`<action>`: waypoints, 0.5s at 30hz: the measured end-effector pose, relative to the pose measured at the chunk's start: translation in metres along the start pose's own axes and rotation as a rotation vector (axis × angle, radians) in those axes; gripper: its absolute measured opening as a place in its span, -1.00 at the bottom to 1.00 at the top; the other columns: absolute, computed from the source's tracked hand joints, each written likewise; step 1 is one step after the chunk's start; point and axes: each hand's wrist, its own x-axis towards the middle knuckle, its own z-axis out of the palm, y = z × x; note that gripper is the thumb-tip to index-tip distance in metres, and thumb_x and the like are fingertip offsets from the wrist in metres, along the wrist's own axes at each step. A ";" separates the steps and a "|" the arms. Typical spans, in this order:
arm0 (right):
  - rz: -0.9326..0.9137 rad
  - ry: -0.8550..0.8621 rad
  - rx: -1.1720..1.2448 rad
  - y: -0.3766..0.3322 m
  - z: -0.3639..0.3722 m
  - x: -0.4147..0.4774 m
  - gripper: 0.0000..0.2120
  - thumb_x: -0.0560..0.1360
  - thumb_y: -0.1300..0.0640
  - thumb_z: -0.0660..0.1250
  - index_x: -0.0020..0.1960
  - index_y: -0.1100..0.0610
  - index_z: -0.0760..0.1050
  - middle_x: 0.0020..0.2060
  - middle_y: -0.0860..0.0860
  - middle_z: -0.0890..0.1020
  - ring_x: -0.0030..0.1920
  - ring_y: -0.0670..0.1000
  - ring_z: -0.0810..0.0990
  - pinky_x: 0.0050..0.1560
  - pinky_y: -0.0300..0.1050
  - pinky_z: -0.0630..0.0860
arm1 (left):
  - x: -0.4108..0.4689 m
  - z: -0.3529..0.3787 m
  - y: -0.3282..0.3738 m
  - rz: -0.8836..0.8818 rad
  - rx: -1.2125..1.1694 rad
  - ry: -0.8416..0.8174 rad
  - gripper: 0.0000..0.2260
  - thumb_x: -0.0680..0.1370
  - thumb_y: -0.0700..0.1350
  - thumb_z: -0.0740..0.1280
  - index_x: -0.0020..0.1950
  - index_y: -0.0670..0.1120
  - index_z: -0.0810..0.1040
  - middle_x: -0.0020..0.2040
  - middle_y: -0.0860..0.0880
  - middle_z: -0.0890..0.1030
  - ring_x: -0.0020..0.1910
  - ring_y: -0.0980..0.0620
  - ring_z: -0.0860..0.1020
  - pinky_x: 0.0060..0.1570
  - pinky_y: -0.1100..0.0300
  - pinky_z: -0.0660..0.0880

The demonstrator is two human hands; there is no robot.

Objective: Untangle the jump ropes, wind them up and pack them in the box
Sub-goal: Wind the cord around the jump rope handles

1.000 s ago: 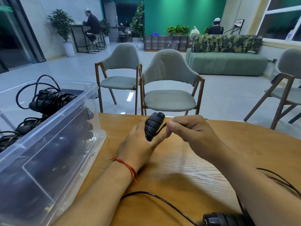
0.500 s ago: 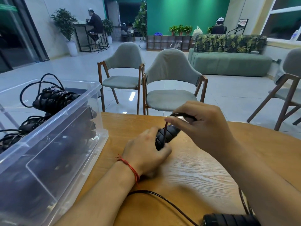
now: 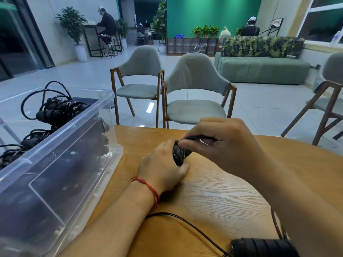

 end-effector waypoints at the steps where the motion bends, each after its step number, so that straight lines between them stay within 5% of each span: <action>1: -0.014 -0.011 -0.023 -0.001 -0.002 0.001 -0.82 0.57 0.00 0.56 -0.02 0.13 0.75 -0.24 -0.21 0.57 -0.26 -0.23 0.51 -0.17 -0.33 0.37 | 0.000 0.000 0.000 0.010 -0.007 -0.003 -0.54 0.53 0.25 0.36 0.37 0.20 0.32 0.11 0.14 0.53 0.06 0.02 0.58 0.08 -0.04 0.62; 6: 0.045 0.022 -0.040 0.009 -0.007 0.003 -0.83 0.52 0.06 0.60 0.02 0.13 0.74 -0.33 -0.43 0.46 -0.26 -0.30 0.52 -0.18 -0.45 0.33 | -0.004 -0.003 -0.001 0.232 -0.099 -0.162 -0.47 0.49 0.20 0.45 0.41 0.24 0.36 0.09 0.20 0.54 0.04 0.11 0.58 0.03 0.15 0.53; 9: 0.306 -0.011 0.072 0.032 -0.014 -0.001 -0.86 0.49 -0.04 0.58 -0.08 0.02 0.74 -0.29 -0.23 0.66 -0.23 -0.11 0.63 -0.18 -0.33 0.46 | -0.009 -0.003 0.004 0.458 -0.212 -0.157 -0.36 0.45 0.09 0.51 0.47 0.15 0.34 0.08 0.13 0.60 -0.05 0.14 0.60 -0.08 0.19 0.60; 13: 0.691 -0.148 0.321 0.059 -0.006 -0.015 -0.74 0.44 -0.11 0.57 -0.17 0.09 0.74 -0.25 0.07 0.72 -0.18 0.10 0.69 -0.11 -0.01 0.61 | -0.010 -0.003 0.004 0.505 -0.471 0.010 -0.22 0.43 -0.09 0.56 0.54 0.02 0.21 0.07 0.03 0.62 -0.11 0.10 0.66 -0.19 0.10 0.65; 15: 0.782 -0.229 0.362 0.060 0.004 -0.019 -0.72 0.44 -0.08 0.56 -0.18 0.15 0.72 -0.25 0.06 0.73 -0.14 0.05 0.72 -0.09 -0.11 0.64 | -0.010 -0.001 0.000 0.531 -0.507 0.038 -0.20 0.43 -0.17 0.58 0.57 0.00 0.24 0.07 0.02 0.62 -0.11 0.09 0.66 -0.20 0.08 0.65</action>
